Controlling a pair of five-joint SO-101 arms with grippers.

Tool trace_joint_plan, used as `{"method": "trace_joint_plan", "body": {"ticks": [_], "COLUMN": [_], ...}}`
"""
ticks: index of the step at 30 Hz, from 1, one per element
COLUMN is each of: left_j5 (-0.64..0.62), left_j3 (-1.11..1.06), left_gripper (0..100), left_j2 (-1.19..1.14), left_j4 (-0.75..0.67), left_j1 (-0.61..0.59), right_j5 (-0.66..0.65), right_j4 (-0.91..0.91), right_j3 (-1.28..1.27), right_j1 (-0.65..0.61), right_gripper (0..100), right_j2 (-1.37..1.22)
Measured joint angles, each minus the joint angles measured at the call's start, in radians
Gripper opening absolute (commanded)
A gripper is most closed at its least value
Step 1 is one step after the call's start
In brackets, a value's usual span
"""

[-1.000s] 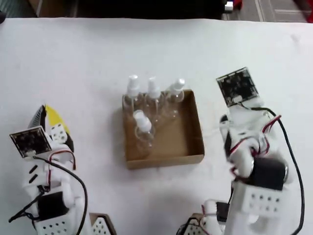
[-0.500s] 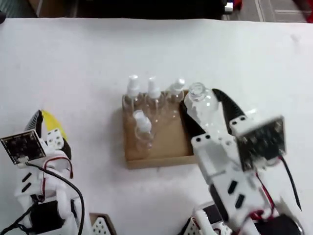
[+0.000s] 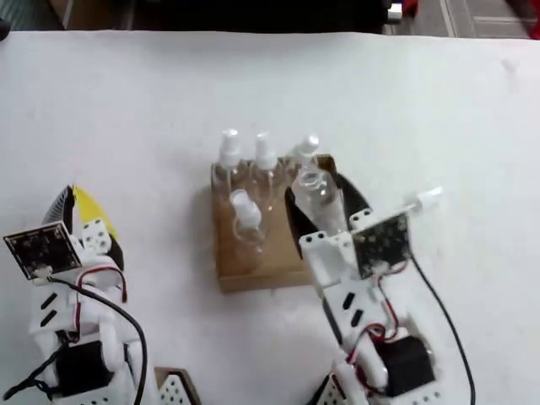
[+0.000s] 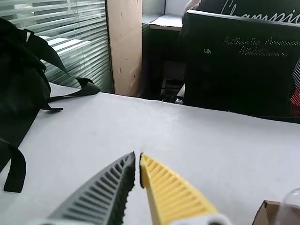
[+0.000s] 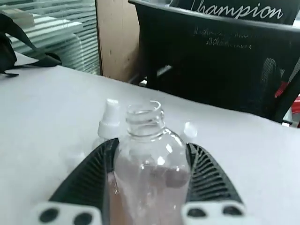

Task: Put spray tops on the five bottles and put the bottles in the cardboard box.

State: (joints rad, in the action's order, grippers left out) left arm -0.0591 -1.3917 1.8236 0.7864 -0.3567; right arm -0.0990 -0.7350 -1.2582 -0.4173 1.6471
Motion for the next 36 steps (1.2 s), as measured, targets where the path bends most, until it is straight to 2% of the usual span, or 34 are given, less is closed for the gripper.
{"method": "trace_joint_plan", "body": {"ticks": [6, 11, 30, 36], "left_j5": [0.000, 0.000, 0.000, 0.000], "left_j3": [-0.025, -0.025, -0.025, -0.043], "left_gripper": [2, 2, 2, 2], "left_j2": [0.000, 0.000, 0.000, 0.000], "left_j4": [-0.041, -0.044, -0.044, -0.044], "left_j1": [0.000, 0.000, 0.000, 0.046], "right_j5": [0.002, 0.005, 0.043, 0.043], "right_j4": [0.068, 0.180, 0.265, 0.273], "right_j3": [-0.229, -0.391, -0.423, -0.423], "right_j1": [0.000, 0.021, 0.020, 0.023], "right_gripper": [1.6, 1.6, 1.6, 1.6], "right_j2": [0.144, 0.141, 0.141, 0.141]}}
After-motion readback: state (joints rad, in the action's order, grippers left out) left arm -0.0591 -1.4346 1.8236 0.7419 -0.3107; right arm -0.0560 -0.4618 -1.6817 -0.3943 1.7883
